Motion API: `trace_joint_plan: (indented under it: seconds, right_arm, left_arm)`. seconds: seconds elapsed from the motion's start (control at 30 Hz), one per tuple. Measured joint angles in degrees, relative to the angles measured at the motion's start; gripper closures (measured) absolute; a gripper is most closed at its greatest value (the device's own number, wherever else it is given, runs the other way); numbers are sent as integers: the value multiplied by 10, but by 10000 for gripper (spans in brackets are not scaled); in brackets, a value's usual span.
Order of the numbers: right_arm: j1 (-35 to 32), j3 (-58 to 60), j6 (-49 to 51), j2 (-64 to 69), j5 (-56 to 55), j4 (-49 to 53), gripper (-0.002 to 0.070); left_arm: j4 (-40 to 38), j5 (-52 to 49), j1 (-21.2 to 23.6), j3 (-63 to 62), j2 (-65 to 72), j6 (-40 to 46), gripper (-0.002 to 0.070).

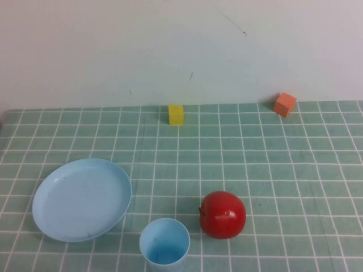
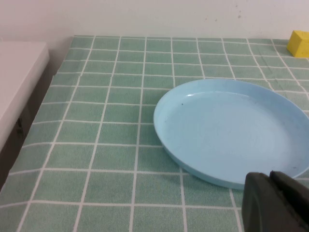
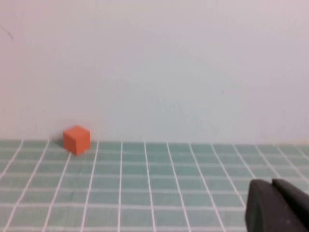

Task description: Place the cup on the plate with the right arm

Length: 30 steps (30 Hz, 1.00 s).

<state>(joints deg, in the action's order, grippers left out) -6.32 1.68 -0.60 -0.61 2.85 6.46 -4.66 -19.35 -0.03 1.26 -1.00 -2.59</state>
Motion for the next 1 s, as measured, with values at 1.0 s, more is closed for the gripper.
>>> trace_joint_plan:
  seconds: [1.0]
  right_arm:
    - [0, -47, 18, 0, -296, -88, 679]
  left_arm:
    - [0, 0, 0, 0, 0, 0, 679]
